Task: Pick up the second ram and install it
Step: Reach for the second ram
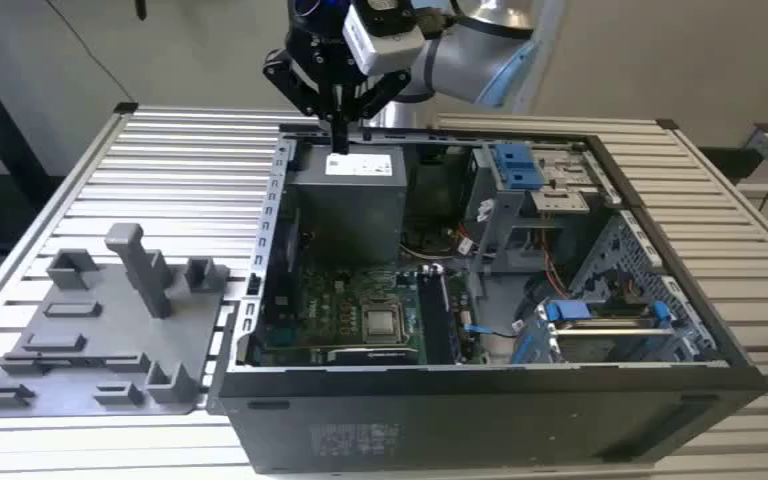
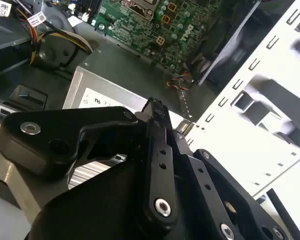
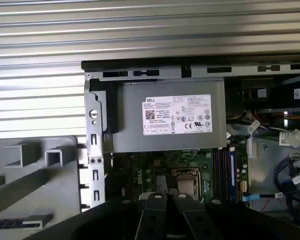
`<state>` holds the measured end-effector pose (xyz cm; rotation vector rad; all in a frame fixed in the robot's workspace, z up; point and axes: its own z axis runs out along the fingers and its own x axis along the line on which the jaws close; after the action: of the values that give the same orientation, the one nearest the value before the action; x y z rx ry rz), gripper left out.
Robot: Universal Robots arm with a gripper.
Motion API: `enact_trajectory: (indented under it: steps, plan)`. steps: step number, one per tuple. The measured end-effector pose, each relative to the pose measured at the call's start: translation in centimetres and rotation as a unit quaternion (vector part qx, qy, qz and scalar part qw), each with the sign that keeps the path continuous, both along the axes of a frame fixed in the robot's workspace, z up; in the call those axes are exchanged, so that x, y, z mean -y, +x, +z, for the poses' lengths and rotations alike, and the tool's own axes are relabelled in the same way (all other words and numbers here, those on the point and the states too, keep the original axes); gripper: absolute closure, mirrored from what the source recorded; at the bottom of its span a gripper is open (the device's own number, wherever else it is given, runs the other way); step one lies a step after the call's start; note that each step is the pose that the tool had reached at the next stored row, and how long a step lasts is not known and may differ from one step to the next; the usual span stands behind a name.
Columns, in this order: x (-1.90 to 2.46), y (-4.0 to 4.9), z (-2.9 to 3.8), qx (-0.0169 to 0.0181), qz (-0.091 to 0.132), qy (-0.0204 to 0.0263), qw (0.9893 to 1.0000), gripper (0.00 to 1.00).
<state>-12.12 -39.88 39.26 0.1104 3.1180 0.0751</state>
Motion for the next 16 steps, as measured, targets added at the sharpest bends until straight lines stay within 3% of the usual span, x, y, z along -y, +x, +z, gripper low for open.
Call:
enact_trajectory:
  steps: [16]
  plan:
    - [0.0,-0.55,-0.01,-0.0002,0.0,-0.0001,1.0,0.89]
